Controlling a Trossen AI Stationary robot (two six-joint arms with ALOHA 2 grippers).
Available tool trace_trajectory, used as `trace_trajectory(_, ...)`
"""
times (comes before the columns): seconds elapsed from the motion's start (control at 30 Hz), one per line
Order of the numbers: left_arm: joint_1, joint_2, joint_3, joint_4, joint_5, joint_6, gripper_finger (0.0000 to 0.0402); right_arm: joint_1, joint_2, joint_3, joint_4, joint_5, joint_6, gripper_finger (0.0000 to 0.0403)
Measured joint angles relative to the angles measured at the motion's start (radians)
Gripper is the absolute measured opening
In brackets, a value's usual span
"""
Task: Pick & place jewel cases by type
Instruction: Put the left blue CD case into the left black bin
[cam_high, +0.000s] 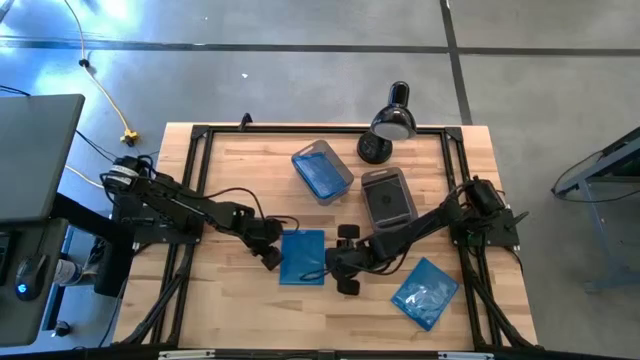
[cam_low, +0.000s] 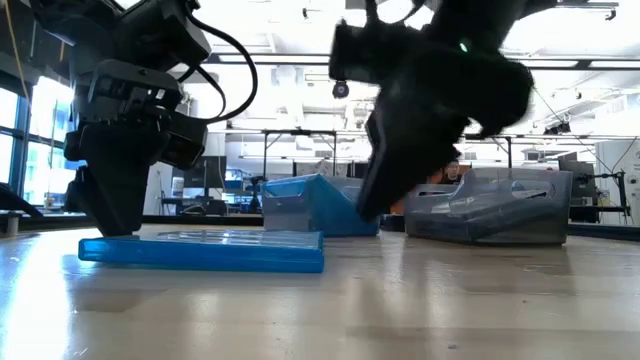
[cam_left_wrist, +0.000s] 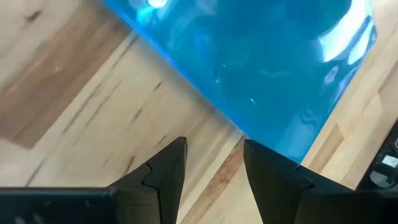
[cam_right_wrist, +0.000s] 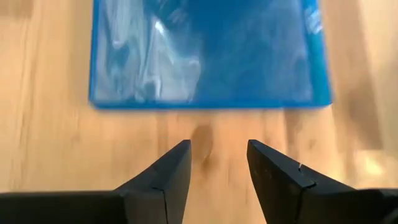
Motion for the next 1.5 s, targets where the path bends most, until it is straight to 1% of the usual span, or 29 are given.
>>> trace_trajectory(0.13, -0.001, 0.009, 0.000, 0.024, -0.003, 0.000, 0.0163, -0.012, 0.016, -0.056, 0.046, -0.029, 0.012, 0.0154)
trace_trajectory(0.27, 0.006, 0.011, -0.002, 0.061, -0.007, 0.000, 0.0163, -0.043, 0.024, -0.094, 0.184, -0.074, -0.012, 0.0154)
trace_trajectory(0.37, 0.020, 0.023, -0.003, 0.106, -0.006, 0.000, 0.0163, -0.062, 0.049, -0.106, 0.244, -0.112, -0.039, 0.0154)
trace_trajectory(0.47, 0.039, 0.043, -0.003, 0.137, 0.017, 0.000, 0.0163, -0.077, 0.073, -0.103, 0.285, -0.150, -0.055, 0.0154)
trace_trajectory(0.63, 0.073, 0.101, -0.005, 0.216, 0.086, -0.002, 0.0163, -0.080, 0.089, -0.102, 0.301, -0.154, -0.070, 0.0154)
trace_trajectory(0.83, 0.130, 0.105, -0.006, 0.239, 0.151, -0.002, 0.0163, -0.079, 0.092, -0.106, 0.323, -0.180, -0.092, 0.0154)
trace_trajectory(1.0, 0.154, 0.107, -0.006, 0.265, 0.194, 0.003, 0.0163, -0.079, 0.093, -0.106, 0.324, -0.166, -0.092, 0.0154)
trace_trajectory(1.1, 0.154, 0.107, -0.006, 0.286, 0.195, -0.004, 0.0163, -0.075, 0.093, -0.106, 0.322, -0.175, -0.089, 0.0154)
trace_trajectory(1.2, 0.154, 0.108, 0.009, 0.260, 0.193, -0.001, 0.0163, -0.066, 0.094, -0.106, 0.329, -0.175, -0.089, 0.0154)
trace_trajectory(1.33, 0.154, 0.108, 0.011, 0.269, 0.184, 0.003, 0.0163, -0.056, 0.094, -0.106, 0.333, -0.156, -0.087, 0.0154)
trace_trajectory(1.4, 0.154, 0.108, 0.011, 0.310, 0.165, 0.013, 0.0164, -0.055, 0.094, -0.106, 0.332, -0.153, -0.087, 0.0154)
trace_trajectory(1.5, 0.160, 0.105, 0.033, 0.427, 0.137, 0.059, 0.0163, -0.048, 0.097, -0.099, 0.360, -0.139, -0.091, 0.0154)
